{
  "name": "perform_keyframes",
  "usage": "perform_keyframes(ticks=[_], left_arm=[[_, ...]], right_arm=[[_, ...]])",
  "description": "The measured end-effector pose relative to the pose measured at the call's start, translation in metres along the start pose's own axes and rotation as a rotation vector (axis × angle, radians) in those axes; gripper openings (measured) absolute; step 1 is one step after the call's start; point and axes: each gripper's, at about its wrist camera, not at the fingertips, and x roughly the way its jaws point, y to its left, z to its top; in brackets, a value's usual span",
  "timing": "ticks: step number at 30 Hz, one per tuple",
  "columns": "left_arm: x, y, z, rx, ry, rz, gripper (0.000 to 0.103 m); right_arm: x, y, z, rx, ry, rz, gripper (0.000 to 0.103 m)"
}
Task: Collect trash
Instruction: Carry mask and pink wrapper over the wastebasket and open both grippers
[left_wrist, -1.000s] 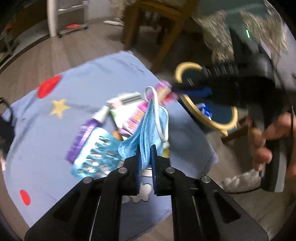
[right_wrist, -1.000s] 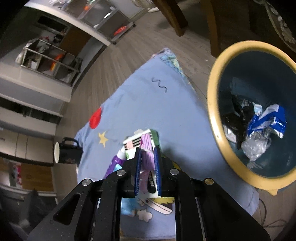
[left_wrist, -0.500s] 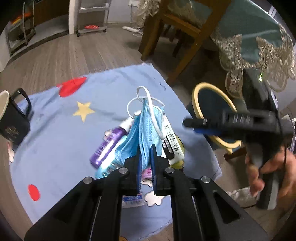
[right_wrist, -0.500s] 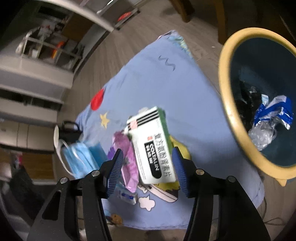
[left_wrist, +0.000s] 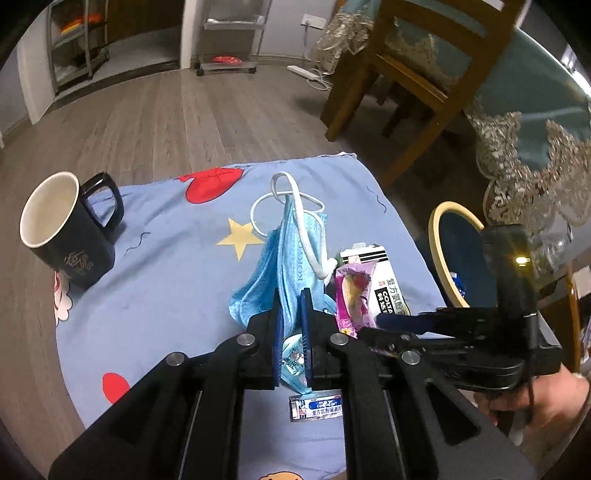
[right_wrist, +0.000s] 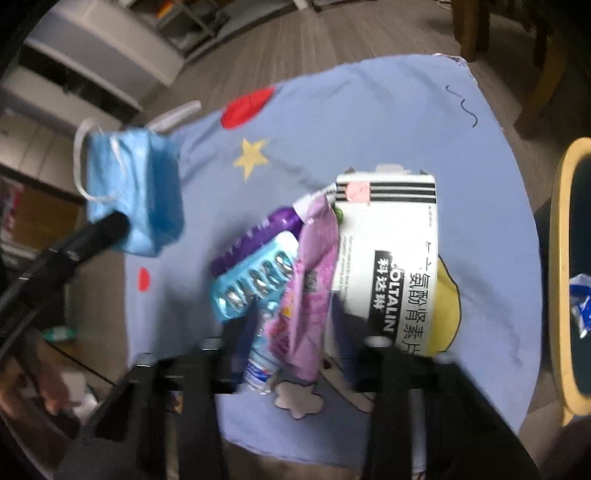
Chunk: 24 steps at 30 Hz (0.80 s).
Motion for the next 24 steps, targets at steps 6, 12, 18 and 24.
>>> perform_keyframes(ticks=[6,12,18,24], left_arm=[[-0.012,-0.02,0.001,0.071,-0.047,0.013,0.008],[-0.021,-0.058,0.003,0.147,-0.068,-0.01,0.008],[-0.014,-0.118,0.007,0.263,-0.06,-0.047,0.008],[0.005,-0.19,0.012,0.384,-0.032,-0.124,0.008]], right_arm=[[-0.036,-0.013,0.002,0.056,-0.091,0.012,0.004],[-0.107,-0.03,-0.003,0.12,-0.214,0.027,0.004],[-0.179,-0.08,-0.016,0.196,-0.366,-0.068,0.004],[-0.207,-0.17,-0.036,0.388,-0.424,-0.189,0.004]])
